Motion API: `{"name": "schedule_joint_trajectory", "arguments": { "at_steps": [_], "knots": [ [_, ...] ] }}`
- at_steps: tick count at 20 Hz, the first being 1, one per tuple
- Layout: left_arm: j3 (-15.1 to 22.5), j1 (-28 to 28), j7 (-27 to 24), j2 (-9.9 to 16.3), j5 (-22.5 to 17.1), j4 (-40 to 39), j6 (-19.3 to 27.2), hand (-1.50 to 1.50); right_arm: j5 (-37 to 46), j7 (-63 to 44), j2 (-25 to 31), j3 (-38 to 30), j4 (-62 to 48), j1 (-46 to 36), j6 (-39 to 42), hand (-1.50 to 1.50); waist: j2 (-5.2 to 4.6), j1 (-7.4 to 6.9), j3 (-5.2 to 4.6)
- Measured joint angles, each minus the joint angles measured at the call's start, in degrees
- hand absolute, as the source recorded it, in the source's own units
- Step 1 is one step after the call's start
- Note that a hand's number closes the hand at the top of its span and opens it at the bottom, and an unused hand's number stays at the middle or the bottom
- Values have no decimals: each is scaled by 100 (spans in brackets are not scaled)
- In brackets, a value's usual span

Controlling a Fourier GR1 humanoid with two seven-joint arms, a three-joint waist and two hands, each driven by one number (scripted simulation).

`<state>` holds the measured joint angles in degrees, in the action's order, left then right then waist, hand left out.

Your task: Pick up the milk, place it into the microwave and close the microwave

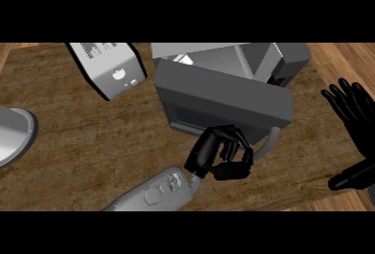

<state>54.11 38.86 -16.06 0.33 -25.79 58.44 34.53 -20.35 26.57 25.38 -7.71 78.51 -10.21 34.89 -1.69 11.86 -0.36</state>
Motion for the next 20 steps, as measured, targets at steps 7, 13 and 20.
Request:
{"name": "schedule_joint_trajectory", "arguments": {
  "at_steps": [7, 13, 20],
  "knots": [
    [-344, 655, 33, -19, -602, -482, 279, 150, -439, -331, 112, 42, 293, -180, 209, -150, -90, 303, 4],
    [-842, 1006, -196, -35, -1184, -722, 367, 150, -811, -555, 166, 68, 452, -253, 358, -150, -175, 488, -11],
    [-1091, 1115, -643, -36, -1686, -840, 342, 150, -1138, -755, 304, 43, 566, -386, 491, -150, -238, 624, -6]
  ]
}}
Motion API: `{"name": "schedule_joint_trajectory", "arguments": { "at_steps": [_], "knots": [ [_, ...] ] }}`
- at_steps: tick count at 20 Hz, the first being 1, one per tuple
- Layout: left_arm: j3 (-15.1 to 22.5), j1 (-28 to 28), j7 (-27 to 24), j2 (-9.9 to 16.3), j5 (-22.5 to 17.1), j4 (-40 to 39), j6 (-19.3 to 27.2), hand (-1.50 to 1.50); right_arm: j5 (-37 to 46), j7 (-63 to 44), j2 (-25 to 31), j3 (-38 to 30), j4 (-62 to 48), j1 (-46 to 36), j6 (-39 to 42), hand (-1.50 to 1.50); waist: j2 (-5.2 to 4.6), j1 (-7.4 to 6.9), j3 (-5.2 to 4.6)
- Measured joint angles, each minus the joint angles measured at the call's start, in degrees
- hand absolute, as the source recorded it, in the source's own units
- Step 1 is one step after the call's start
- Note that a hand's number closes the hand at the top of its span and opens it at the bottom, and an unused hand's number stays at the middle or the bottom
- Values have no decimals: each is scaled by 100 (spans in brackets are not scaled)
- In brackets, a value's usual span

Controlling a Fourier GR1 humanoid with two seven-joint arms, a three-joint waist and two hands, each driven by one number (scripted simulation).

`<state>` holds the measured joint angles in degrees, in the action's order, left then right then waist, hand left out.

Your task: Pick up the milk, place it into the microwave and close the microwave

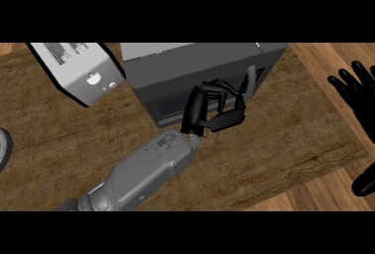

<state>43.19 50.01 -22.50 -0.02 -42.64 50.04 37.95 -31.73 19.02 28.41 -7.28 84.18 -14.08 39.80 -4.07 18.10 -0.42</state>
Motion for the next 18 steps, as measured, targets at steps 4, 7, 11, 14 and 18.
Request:
{"name": "schedule_joint_trajectory", "arguments": {
  "at_steps": [4, 7, 11, 14, 18],
  "knots": [
    [-25, -11, -253, 0, -192, -26, -38, 150, -139, -82, 78, -31, 48, -54, 46, -150, -13, 43, 8],
    [-15, -2, -430, -1, -297, -62, -61, 150, -235, -151, 124, -34, 80, -100, 72, -150, -24, 63, 12],
    [-3, 3, -638, -1, -447, -104, -109, 150, -364, -233, 204, -71, 120, -167, 90, -150, -31, 79, 15],
    [11, 10, -781, 0, -536, -139, -118, 150, -459, -295, 245, -76, 155, -210, 105, -150, -34, 96, 19],
    [34, 20, -958, -1, -644, -175, -133, 150, -590, -379, 311, -96, 178, -269, 121, -150, -44, 109, 23]
  ]
}}
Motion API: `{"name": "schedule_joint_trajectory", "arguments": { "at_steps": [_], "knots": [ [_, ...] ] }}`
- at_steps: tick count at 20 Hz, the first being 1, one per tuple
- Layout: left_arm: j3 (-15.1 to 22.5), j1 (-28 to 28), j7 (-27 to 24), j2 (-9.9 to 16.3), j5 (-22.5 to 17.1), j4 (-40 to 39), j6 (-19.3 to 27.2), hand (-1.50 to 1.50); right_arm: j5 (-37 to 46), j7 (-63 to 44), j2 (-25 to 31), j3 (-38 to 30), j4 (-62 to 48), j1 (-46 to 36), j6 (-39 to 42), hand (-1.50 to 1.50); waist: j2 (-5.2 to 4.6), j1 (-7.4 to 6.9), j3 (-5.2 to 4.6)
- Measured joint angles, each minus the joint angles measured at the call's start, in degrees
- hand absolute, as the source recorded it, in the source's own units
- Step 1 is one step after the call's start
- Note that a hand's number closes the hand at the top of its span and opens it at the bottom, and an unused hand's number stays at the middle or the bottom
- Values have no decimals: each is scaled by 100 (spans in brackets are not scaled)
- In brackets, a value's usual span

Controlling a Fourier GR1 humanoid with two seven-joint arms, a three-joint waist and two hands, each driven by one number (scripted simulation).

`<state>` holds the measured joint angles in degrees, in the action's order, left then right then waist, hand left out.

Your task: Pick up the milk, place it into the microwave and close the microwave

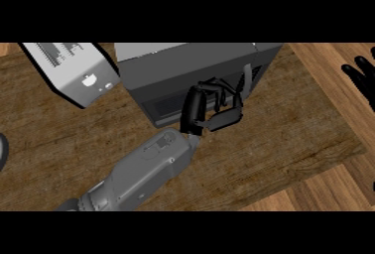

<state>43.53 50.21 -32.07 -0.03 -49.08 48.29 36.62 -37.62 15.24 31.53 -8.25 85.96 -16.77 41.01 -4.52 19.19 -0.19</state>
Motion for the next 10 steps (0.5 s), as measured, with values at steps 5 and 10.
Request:
{"name": "schedule_joint_trajectory", "arguments": {
  "at_steps": [5, 10],
  "knots": [
    [1, -8, -249, 0, -108, -47, 1, 150, -150, -83, 89, -58, 8, -1, 11, -150, -7, 49, 6],
    [42, 19, -397, -1, -241, -89, -36, 150, -301, -170, 172, -111, 22, -62, -2, -150, -15, 47, 8]
  ]
}}
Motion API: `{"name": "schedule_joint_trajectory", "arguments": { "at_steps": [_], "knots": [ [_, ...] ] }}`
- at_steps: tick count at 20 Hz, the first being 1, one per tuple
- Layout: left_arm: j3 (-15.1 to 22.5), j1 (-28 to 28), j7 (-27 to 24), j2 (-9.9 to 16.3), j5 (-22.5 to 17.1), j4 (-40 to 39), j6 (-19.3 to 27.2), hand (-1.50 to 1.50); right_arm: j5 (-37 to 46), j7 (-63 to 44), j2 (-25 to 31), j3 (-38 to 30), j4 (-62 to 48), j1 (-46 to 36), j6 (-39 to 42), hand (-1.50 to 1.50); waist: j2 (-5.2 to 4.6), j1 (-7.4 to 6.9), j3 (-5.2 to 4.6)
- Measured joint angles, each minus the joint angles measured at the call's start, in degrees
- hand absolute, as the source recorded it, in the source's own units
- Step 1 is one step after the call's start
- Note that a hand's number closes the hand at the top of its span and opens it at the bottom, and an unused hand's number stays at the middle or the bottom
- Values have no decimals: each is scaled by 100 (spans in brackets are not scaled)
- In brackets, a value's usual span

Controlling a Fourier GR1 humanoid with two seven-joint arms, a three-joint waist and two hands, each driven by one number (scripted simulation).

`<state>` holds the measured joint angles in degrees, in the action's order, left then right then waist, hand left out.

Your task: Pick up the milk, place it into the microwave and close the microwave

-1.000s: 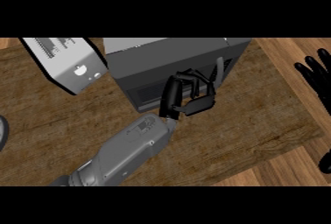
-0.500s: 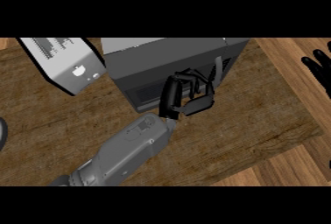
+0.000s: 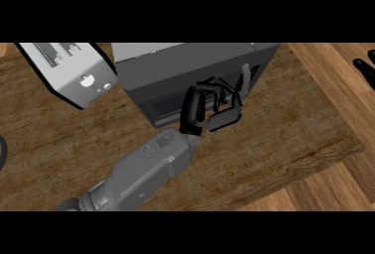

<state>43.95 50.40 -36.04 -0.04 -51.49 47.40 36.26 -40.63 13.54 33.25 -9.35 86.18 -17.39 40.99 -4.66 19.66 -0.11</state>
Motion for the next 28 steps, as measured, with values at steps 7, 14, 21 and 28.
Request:
{"name": "schedule_joint_trajectory", "arguments": {
  "at_steps": [7, 14, 21, 28],
  "knots": [
    [54, 30, -185, 0, -160, -56, -25, 150, -194, -154, 143, -39, 2, -45, 16, -150, -5, 5, 5],
    [107, 59, -367, 0, -309, -87, -24, 150, -407, -255, 242, -53, 8, -116, 85, -150, -22, 9, 12],
    [196, 116, -474, 1, -447, -138, -70, 150, -662, -376, 318, 70, 48, -152, 314, -150, -33, -18, 17],
    [242, 140, -609, 1, -575, -186, -78, 150, -885, -489, 425, 125, 42, -146, 461, -150, -31, -8, 20]
  ]
}}
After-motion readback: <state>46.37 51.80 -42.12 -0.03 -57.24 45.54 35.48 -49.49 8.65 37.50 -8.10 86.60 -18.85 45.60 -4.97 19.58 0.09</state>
